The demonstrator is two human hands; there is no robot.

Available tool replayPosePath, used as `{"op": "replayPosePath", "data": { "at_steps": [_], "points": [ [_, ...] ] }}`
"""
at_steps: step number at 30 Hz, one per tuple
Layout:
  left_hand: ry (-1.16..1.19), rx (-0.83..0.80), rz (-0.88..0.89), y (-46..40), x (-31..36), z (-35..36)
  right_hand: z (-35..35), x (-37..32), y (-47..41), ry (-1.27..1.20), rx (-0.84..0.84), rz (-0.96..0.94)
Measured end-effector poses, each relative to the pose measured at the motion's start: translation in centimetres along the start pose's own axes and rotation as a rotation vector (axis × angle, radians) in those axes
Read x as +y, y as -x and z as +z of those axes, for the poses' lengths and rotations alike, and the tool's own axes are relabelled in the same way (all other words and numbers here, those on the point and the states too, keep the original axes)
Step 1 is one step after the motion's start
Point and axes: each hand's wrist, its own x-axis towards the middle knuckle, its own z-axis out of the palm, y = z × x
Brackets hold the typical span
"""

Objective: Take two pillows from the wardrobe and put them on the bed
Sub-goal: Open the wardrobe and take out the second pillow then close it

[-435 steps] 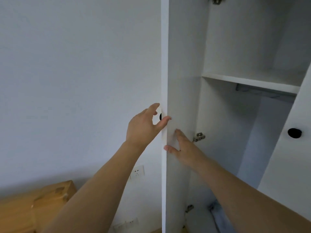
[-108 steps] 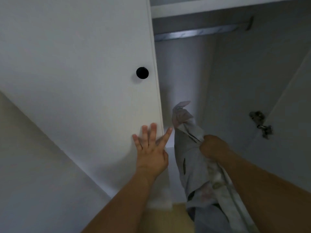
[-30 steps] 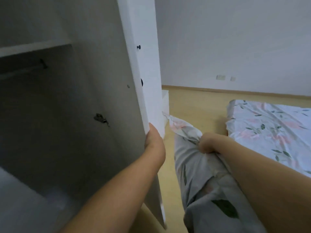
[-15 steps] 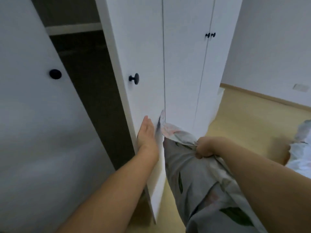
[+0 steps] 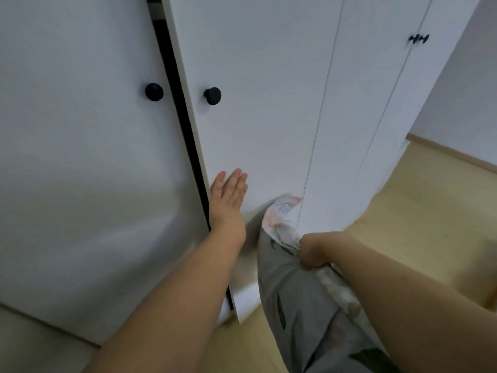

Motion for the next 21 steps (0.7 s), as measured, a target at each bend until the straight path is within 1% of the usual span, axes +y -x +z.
{"op": "replayPosePath", "data": {
  "at_steps": [6,9,16,17,19,20,21],
  "points": [
    [0.08,-0.065,-0.02,-2.4,-0.7,1.4,0.1,-1.1,-1.4,0.046,-0.03,-0.002],
    [0.146,-0.048,-0.022,-3.3,-0.7,2.2,0.2,-1.7,-2.2,0.049,-0.035,-0.02],
    [0.169,0.02,-0.018,-4.3,-0.6,3.4,1.0,-1.5,-3.3,0.033,-0.032,-0.025],
    [0.199,0.035,-0.011,-4.2,-0.3,3.2,1.1,-1.3,-3.3,0.026,-0.027,-0.021],
    [0.357,0.076,0.032,-4.0,0.3,2.7,1.4,-0.9,-3.4,0.016,-0.024,-0.013],
    [0.458,0.111,0.096,-4.0,0.7,2.5,1.6,-0.6,-3.3,0.009,-0.021,-0.009],
    [0.548,0.129,0.195,-4.1,1.1,2.8,1.7,-0.4,-3.3,0.006,-0.015,-0.009]
  ]
}}
